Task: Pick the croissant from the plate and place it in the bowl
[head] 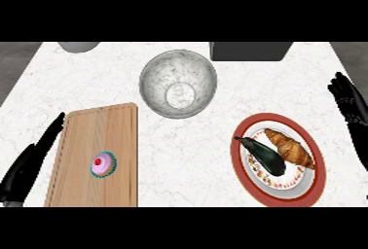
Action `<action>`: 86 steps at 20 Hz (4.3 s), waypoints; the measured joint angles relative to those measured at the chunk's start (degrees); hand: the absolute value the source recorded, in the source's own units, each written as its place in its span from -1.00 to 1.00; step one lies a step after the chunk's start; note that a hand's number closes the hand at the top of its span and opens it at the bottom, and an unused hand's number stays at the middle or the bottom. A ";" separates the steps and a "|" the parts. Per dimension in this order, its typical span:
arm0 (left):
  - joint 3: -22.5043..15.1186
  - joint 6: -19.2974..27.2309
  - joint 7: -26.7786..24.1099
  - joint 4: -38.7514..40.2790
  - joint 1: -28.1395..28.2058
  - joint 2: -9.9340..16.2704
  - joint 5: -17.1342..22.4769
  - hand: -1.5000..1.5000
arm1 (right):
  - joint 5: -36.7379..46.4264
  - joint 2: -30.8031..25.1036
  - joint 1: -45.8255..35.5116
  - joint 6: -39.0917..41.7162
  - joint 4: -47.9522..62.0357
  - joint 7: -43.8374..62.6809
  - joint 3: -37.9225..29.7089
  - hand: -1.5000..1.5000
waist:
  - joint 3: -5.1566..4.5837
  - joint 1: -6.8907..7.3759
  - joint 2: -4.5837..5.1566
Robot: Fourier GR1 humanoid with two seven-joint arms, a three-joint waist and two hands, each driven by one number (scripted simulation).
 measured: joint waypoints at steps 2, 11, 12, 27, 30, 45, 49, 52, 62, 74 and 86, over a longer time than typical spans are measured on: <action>-0.07 -0.91 -0.39 -1.20 -0.18 -1.13 0.56 0.00 | -0.48 -0.31 -0.26 2.29 1.52 -1.83 -0.73 1.00 | -0.23 -0.14 0.32; -5.96 -5.95 0.82 -3.87 -8.73 -12.78 7.50 0.00 | 9.66 -2.92 -2.32 5.01 9.69 -7.89 3.59 -1.00 | -0.67 -0.70 1.09; -6.12 -6.56 0.87 -3.55 -9.48 -13.67 8.00 0.00 | 10.11 -2.15 -2.87 5.58 11.90 -9.52 4.03 -1.00 | -0.64 -0.58 1.10; -7.51 -7.50 2.22 -2.13 -12.16 -18.37 7.62 0.00 | 39.13 -12.91 -16.81 16.11 13.64 7.82 19.19 -1.00 | -0.92 0.37 0.60; -7.37 -7.74 2.51 -2.26 -12.16 -18.32 7.66 0.00 | 40.37 -14.67 -19.19 25.97 11.45 14.85 22.65 -1.00 | -0.94 0.31 0.56; -5.12 -9.27 2.80 -0.80 -12.76 -21.36 5.39 0.00 | 37.86 -0.48 -23.04 53.95 1.69 46.70 24.24 -1.00 | -0.68 -0.52 0.74; -3.48 -11.05 2.47 -1.08 -11.69 -21.48 4.92 0.00 | 42.18 0.19 -19.25 53.55 -1.12 45.98 24.51 -1.00 | -0.65 -0.55 0.76; -2.38 -12.23 3.32 -2.45 -10.62 -21.61 5.18 0.00 | 46.20 0.17 -16.82 51.63 -2.23 43.52 25.06 -1.00 | -0.63 -0.51 0.77; -0.97 -13.41 2.54 -0.25 -11.56 -24.74 1.97 0.00 | 59.01 -0.78 -12.80 41.21 0.31 33.28 24.90 -1.00 | -0.61 -0.53 0.84; 0.97 -15.76 4.73 -2.52 -10.65 -26.80 -0.39 0.00 | 69.34 2.07 -11.30 35.58 9.17 25.77 20.01 -1.00 | -0.62 -0.44 0.82; 3.04 -17.92 3.38 -1.74 -9.83 -28.76 -2.41 0.00 | 75.54 6.86 -13.77 29.36 21.71 16.05 15.65 1.00 | -0.62 -0.35 0.83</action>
